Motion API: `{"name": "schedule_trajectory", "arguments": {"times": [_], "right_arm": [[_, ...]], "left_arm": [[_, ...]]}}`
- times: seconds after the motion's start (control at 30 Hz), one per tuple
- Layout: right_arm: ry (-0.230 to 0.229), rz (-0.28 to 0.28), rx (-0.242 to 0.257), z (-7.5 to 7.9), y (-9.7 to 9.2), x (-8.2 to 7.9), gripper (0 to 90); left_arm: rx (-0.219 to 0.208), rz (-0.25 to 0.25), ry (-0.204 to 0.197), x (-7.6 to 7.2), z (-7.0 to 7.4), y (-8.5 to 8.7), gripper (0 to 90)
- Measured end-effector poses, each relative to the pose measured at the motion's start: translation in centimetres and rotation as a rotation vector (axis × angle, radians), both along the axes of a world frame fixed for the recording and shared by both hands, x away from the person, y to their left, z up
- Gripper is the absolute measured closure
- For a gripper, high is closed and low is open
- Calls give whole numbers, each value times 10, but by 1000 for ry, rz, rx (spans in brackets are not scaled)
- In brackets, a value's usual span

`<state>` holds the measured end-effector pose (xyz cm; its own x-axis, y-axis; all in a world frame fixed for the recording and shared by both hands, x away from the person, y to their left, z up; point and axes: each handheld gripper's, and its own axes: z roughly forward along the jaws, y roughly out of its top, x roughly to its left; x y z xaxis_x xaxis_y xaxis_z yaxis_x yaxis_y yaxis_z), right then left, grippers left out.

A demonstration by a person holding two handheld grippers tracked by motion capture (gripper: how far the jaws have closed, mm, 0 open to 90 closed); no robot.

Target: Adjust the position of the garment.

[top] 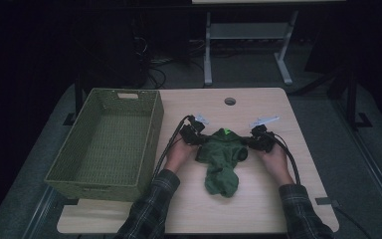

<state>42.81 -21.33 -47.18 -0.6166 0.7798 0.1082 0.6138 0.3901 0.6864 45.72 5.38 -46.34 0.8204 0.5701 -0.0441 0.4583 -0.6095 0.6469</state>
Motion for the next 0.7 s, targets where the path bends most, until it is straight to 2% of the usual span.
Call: {"name": "schedule_trajectory", "arguments": {"times": [0.07, 0.17, 0.23, 0.27, 0.33, 0.4, 0.47, 0.57, 0.6, 0.7], "right_arm": [[1, -5, -20, 2, 2, 1, 886], [-1, -11, -36, 8, 3, 5, 886], [-26, -18, -27, 16, 3, 8, 886], [-41, -26, -19, 20, 3, 9, 886], [-23, -29, -12, 26, 2, 13, 886], [-51, -39, 4, 32, 2, 15, 886], [-28, -45, 7, 37, 1, 20, 886], [-53, -57, 37, 44, -2, 24, 887], [-35, -63, 41, 47, -3, 27, 887], [-65, -75, 54, 58, -5, 30, 888]], "left_arm": [[4, 7, -2, 0, 3, 1, 882], [-28, 28, -26, 0, 11, 3, 882], [-45, 43, -39, 0, 20, 5, 882], [-67, 54, -46, 0, 24, 6, 882], [-79, 56, -63, 1, 33, 7, 882], [-99, 65, -73, 2, 41, 7, 882], [-116, 68, -80, 3, 46, 8, 882], [-139, 76, -89, 3, 53, 7, 881], [-143, 77, -92, 3, 54, 7, 881], [-161, 80, -114, 3, 60, 7, 880]]}}
